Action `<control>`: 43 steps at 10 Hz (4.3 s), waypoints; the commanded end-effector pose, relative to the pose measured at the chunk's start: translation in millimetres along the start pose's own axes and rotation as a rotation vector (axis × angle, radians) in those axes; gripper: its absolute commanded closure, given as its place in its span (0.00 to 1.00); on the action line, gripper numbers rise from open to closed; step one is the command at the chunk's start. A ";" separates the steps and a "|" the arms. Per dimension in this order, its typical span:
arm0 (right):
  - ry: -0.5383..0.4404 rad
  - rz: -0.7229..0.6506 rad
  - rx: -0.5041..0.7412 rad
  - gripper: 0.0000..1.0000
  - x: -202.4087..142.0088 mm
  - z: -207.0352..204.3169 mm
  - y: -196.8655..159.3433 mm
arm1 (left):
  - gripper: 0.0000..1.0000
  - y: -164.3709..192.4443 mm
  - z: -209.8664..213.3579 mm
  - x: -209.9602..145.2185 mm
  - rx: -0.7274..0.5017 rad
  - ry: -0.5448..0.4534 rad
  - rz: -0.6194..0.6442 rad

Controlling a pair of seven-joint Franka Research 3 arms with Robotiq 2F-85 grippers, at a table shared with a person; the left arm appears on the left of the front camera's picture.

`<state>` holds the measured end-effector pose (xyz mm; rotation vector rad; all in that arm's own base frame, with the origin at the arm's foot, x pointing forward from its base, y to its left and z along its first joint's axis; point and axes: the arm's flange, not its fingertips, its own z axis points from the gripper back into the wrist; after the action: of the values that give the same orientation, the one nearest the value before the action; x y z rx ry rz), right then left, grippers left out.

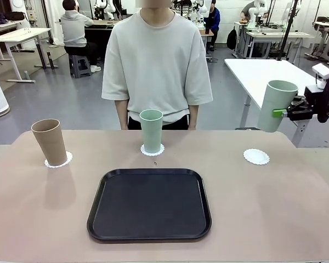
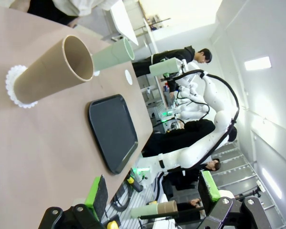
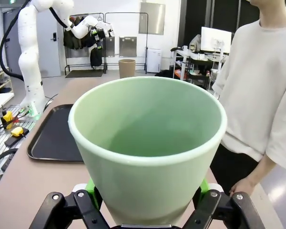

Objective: Place coasters on the table and set cups on them.
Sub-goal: Take one Reusable plastic cup from the Flat Tray and place it on a coaster set by the human.

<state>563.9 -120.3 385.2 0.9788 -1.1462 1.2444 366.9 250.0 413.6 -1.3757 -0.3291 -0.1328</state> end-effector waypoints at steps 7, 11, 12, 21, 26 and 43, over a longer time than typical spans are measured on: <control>0.034 -0.090 0.092 0.15 -65.7 -14.0 -31.5 | 0.00 -2.0 0.6 0.4 0.002 -0.007 0.006; 0.039 -0.120 0.125 0.15 -87.4 -22.8 -32.5 | 0.00 -2.0 0.6 0.4 0.002 -0.007 0.006; 0.037 -0.121 0.129 0.15 -91.4 -22.7 -34.8 | 0.00 -2.0 0.6 0.4 0.002 -0.007 0.006; 0.044 -0.140 0.134 0.15 -105.7 -20.9 -37.7 | 0.00 -2.0 0.6 0.4 0.002 -0.007 0.006; 0.034 -0.153 0.127 0.15 -109.5 -20.6 -33.6 | 0.00 -2.0 0.6 0.4 0.002 -0.007 0.006; 0.023 -0.036 0.150 0.15 -128.5 -32.4 -27.7 | 0.00 -2.0 0.6 0.4 0.002 -0.007 0.006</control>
<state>596.5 -114.4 253.0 1.0896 -1.0353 1.2924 367.0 249.9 413.6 -1.3757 -0.3290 -0.1329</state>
